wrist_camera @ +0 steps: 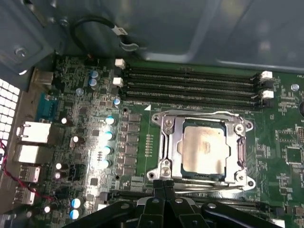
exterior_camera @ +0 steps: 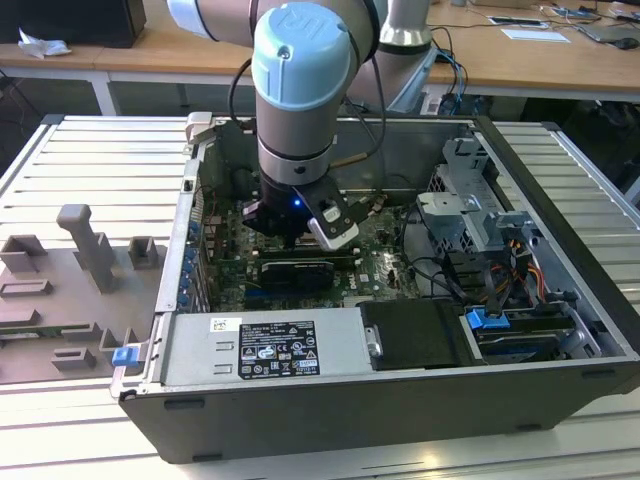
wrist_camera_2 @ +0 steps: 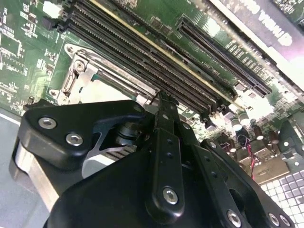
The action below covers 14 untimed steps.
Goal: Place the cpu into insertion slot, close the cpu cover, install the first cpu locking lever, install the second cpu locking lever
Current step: 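Install the second cpu locking lever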
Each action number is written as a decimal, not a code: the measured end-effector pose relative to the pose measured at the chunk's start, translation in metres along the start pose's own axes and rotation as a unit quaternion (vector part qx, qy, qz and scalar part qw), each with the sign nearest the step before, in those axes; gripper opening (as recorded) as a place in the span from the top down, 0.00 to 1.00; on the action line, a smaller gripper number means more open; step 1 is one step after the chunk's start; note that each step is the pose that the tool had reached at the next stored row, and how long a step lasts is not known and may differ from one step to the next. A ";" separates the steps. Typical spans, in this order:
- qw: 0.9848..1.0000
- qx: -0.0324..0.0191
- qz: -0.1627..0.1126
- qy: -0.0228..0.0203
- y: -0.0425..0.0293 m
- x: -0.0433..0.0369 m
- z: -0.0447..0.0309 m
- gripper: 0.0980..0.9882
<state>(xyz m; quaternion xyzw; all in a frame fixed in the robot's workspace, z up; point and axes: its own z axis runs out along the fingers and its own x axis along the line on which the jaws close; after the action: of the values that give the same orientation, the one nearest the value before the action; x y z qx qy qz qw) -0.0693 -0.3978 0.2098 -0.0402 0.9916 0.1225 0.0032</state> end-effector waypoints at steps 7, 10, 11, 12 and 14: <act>1.000 -0.014 -0.001 -0.002 -0.0021 0.0036 0.0058 0.99; 1.000 -0.019 -0.001 -0.004 -0.0032 0.0052 0.0082 0.99; 1.000 -0.019 -0.001 -0.004 -0.0034 0.0054 0.0089 0.99; 1.000 -0.020 -0.001 -0.004 -0.0036 0.0059 0.0096 0.99; 1.000 -0.020 -0.001 -0.004 -0.0038 0.0061 0.0107 0.99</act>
<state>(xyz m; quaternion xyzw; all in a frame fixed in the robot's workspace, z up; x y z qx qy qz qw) -0.0751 -0.3994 0.1983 -0.0409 0.9889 0.1429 0.0061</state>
